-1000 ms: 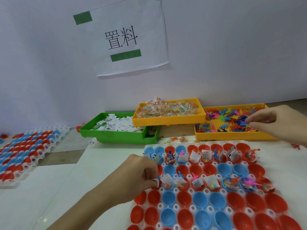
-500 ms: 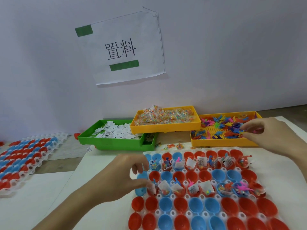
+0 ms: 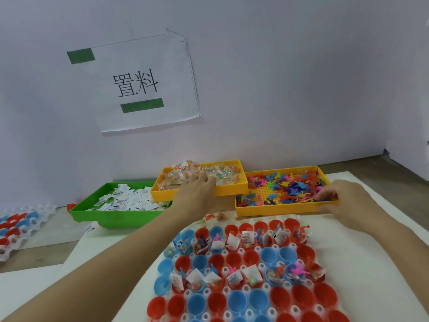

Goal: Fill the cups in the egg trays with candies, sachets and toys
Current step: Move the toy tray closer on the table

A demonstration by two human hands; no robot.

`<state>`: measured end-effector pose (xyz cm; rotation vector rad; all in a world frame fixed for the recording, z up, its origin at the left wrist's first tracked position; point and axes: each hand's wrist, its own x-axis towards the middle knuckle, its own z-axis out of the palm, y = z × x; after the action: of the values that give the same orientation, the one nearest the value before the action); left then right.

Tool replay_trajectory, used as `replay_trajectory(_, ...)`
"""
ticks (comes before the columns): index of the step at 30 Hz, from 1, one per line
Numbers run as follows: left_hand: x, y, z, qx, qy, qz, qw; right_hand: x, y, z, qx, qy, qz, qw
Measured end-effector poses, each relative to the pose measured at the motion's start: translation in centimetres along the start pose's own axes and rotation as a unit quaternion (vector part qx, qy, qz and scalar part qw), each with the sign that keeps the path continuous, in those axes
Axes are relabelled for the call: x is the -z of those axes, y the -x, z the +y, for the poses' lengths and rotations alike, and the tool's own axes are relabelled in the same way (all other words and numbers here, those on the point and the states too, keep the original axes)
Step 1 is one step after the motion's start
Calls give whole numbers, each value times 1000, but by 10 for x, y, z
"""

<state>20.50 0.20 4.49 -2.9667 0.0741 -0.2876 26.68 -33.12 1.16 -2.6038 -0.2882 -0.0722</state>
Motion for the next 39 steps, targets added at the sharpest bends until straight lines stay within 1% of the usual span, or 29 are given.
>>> replay_trajectory(2, -4, -9, 0, 3, 9, 13, 1000, -3, -1, 6, 10, -17, 21, 1000)
replay_trajectory(6, -6, -8, -4, -12, 79, 38, 996, -12, -2, 14, 11, -12, 57, 998)
replay_trajectory(10, -8, 2, -11, -6, 130, 75, 989, -5, 8, 23, -5, -7, 103, 995)
replay_trajectory(14, -11, 5, -15, 11, 149, 95, 984, 7, 40, 33, -32, 21, 139, 990)
replay_trajectory(18, -11, 7, -15, 13, 145, 94, 985, 13, 80, 37, -67, 67, 173, 980)
replay_trajectory(20, -10, 7, -15, 15, 141, 81, 986, 17, 97, 40, -76, 91, 163, 979)
replay_trajectory(24, -9, 8, -14, 17, 137, 69, 988, 24, 129, 46, -118, 162, 105, 974)
replay_trajectory(27, -9, 8, -13, 20, 138, 74, 987, 29, 143, 55, -150, 150, 71, 975)
replay_trajectory(28, -9, 7, -12, 19, 135, 73, 988, 30, 144, 58, -150, 143, 70, 976)
replay_trajectory(29, -9, 7, -12, 18, 131, 69, 989, 30, 145, 60, -136, 128, 94, 978)
replay_trajectory(31, -8, 6, -11, 15, 124, 64, 990, 36, 140, 58, -64, 114, 182, 975)
replay_trajectory(32, -8, 6, -11, 15, 123, 63, 990, 39, 132, 60, -41, 123, 193, 973)
replay_trajectory(33, -9, 5, -11, 16, 122, 63, 990, 43, 122, 59, -70, 135, 155, 976)
replay_trajectory(34, -9, 5, -10, 17, 122, 63, 990, 46, 110, 64, -102, 164, 81, 978)
replay_trajectory(35, -9, 5, -10, 18, 122, 61, 990, 49, 99, 67, -145, 195, -3, 970)
replay_trajectory(36, -9, 5, -11, 19, 121, 58, 991, 50, 88, 70, -167, 207, -64, 962)
replay_trajectory(37, -9, 4, -11, 20, 120, 55, 991, 50, 80, 70, -177, 207, -105, 956)
replay_trajectory(39, -9, 4, -12, 20, 117, 51, 992, 43, 69, 72, -166, 200, -112, 959)
